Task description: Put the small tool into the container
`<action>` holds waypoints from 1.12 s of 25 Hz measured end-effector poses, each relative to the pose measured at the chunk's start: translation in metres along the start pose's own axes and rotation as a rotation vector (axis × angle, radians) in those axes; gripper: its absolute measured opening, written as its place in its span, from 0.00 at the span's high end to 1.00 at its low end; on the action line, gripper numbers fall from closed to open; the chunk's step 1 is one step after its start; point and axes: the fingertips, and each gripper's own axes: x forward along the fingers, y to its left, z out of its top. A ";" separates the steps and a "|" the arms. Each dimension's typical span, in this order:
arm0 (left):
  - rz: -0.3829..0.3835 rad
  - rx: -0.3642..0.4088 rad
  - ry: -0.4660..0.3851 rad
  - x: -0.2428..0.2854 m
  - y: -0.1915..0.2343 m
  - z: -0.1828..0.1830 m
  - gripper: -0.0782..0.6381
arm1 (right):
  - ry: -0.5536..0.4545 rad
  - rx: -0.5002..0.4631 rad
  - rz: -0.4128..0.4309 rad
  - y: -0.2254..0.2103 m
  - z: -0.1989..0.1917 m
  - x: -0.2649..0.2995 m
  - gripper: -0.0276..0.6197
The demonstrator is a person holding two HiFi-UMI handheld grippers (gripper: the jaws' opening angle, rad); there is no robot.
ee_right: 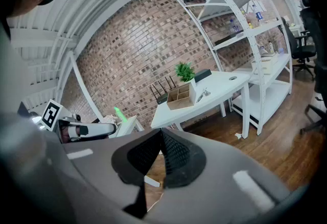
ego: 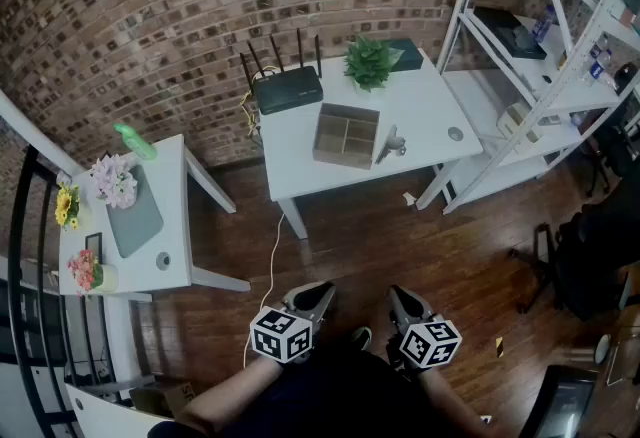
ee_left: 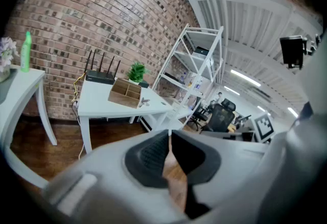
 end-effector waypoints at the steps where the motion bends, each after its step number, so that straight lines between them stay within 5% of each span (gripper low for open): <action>1: 0.001 0.002 -0.003 0.004 -0.005 0.001 0.87 | -0.005 0.000 -0.001 -0.005 0.004 -0.003 0.94; 15: 0.049 -0.004 0.007 0.038 -0.013 0.011 0.87 | 0.004 0.055 -0.008 -0.052 0.024 0.005 0.94; 28: -0.099 -0.019 0.007 0.108 0.075 0.103 0.87 | -0.031 0.040 -0.166 -0.072 0.086 0.103 0.94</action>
